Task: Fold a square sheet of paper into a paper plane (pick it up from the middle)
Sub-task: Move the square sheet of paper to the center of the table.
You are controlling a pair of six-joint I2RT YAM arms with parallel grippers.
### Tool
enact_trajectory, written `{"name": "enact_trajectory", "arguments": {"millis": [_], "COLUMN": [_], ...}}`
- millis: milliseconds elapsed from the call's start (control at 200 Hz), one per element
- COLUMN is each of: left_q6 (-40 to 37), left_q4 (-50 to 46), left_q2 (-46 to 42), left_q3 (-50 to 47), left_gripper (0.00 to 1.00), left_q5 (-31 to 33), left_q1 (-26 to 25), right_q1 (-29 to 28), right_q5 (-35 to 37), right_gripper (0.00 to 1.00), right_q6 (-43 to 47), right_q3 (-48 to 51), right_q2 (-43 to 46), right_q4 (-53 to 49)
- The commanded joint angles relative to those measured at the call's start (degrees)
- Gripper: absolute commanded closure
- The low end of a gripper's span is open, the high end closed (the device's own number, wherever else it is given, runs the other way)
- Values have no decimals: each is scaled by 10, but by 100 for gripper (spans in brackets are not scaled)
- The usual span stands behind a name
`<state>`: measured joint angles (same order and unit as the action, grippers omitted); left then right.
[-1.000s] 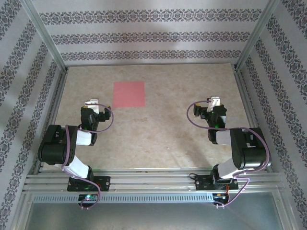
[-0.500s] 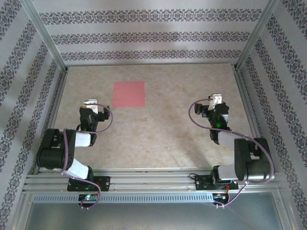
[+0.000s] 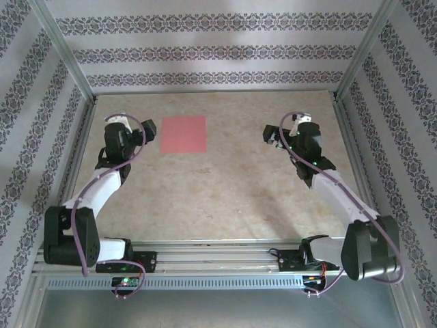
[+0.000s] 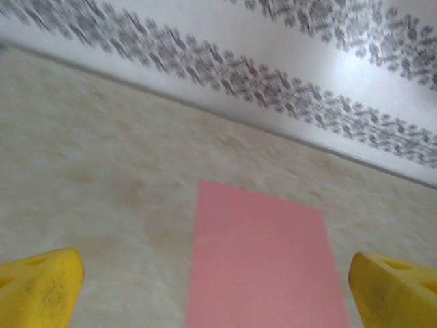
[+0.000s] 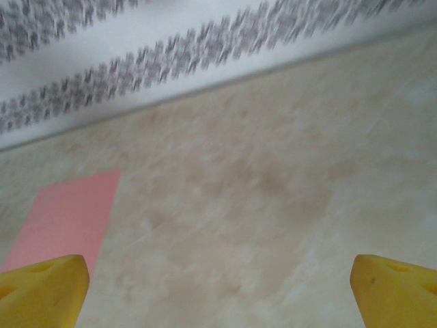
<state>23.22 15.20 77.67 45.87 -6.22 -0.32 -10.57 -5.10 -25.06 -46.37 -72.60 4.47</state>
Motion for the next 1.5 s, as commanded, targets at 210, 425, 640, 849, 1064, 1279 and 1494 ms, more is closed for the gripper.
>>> {"name": "enact_trajectory", "arguments": {"millis": [210, 425, 640, 849, 1064, 1279, 1494], "left_q6": [126, 106, 104, 93, 125, 288, 459], "left_q4": [-165, -308, -383, -429, -390, -290, -185], "left_q2": [197, 354, 461, 496, 426, 310, 218], "left_q3": [167, 345, 468, 494, 361, 161, 44], "left_gripper": [4, 11, 16, 19, 23, 25, 27], "left_q5": [-143, -93, -82, -108, -186, -201, -158], "left_q1": [-48, -108, -132, -144, -160, -242, -363], "right_q1": [-100, -106, -106, -105, -98, -96, -104], "right_q5": [-83, -102, -99, -89, -87, -92, -105], "right_gripper": [2, 2, 2, 2, 2, 6, 19], "right_q6": [-99, -104, -93, -95, -92, -134, -185], "right_q3": [-71, -87, -91, -93, -91, -77, -3], "right_q2": [-116, -155, -157, -158, -145, -123, -64], "right_q4": [-52, -43, -55, -58, -72, -118, -147]}}
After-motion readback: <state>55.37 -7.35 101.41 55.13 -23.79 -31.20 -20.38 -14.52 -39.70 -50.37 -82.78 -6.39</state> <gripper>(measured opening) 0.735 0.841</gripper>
